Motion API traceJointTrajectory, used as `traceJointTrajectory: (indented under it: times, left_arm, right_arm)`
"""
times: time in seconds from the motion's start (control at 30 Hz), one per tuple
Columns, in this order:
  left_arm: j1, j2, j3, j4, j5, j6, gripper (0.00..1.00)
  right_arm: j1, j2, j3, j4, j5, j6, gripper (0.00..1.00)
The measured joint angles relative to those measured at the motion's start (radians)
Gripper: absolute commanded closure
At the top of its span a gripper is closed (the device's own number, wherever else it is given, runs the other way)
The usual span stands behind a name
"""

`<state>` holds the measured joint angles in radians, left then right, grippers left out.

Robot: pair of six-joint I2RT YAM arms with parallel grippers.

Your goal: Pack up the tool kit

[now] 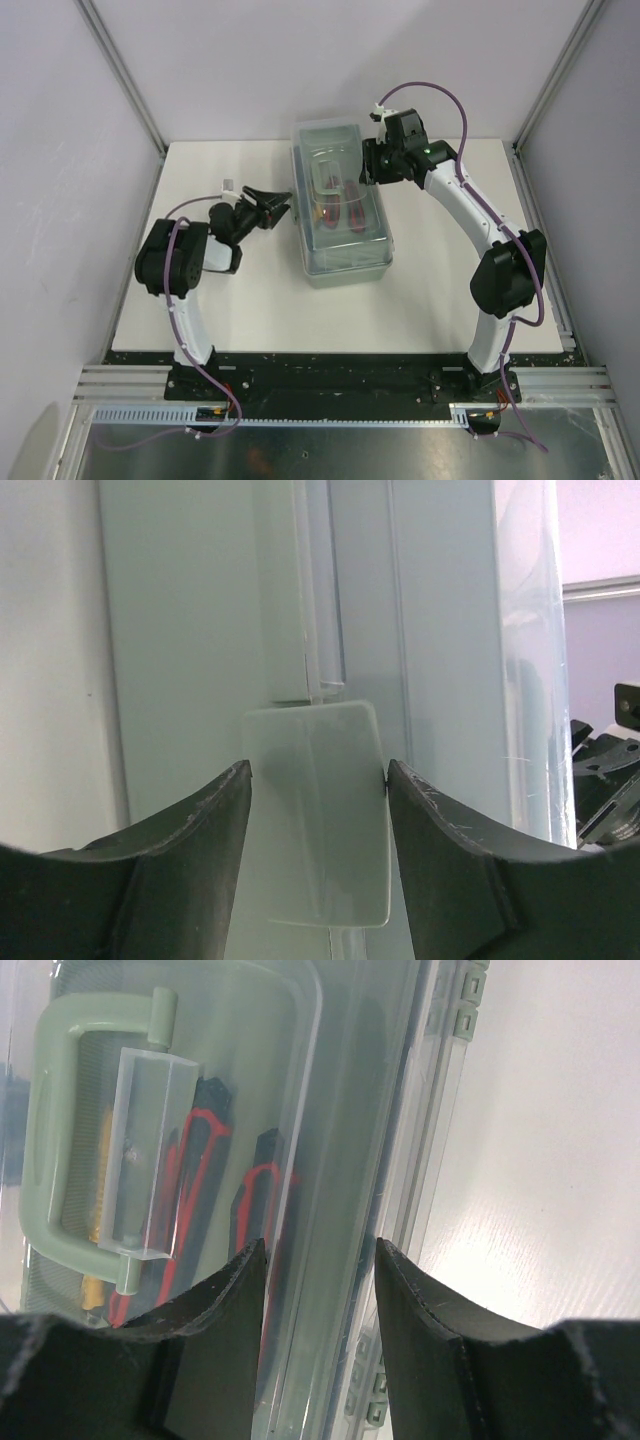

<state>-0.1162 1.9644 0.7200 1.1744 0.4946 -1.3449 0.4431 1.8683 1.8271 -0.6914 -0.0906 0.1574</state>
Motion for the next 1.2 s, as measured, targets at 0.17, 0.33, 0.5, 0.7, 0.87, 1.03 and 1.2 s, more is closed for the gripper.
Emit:
traceJointTrajectory:
  times: [0.17,0.33,0.5,0.7,0.87,1.03,1.2]
  left_arm:
    - [-0.029,0.030,0.014,0.031,0.001,-0.027,0.32]
    - [-0.031,0.062,0.009,0.082,-0.005,-0.074,0.32]
    - [-0.039,0.077,-0.005,0.128,-0.021,-0.124,0.33]
    - [-0.042,0.080,-0.006,0.135,-0.023,-0.163,0.32]
    - [-0.045,0.090,-0.006,0.145,-0.025,-0.200,0.36]
    - [-0.047,0.087,-0.006,0.147,-0.031,-0.200,0.37]
    - [-0.053,0.043,-0.026,0.139,-0.045,-0.174,0.35]
  right_arm:
    - [-0.001,0.000,-0.001,0.001,-0.001,0.000,0.59]
    - [-0.002,0.000,-0.001,0.001,-0.002,0.000,0.59]
    - [-0.003,0.000,-0.001,0.001,-0.004,0.000,0.59]
    - [-0.005,0.000,-0.001,0.001,-0.005,0.000,0.59]
    - [-0.005,0.000,-0.001,0.001,-0.005,0.000,0.59]
    - [-0.005,0.000,-0.001,0.001,-0.005,0.000,0.59]
    - [-0.005,0.000,-0.001,0.001,-0.005,0.000,0.59]
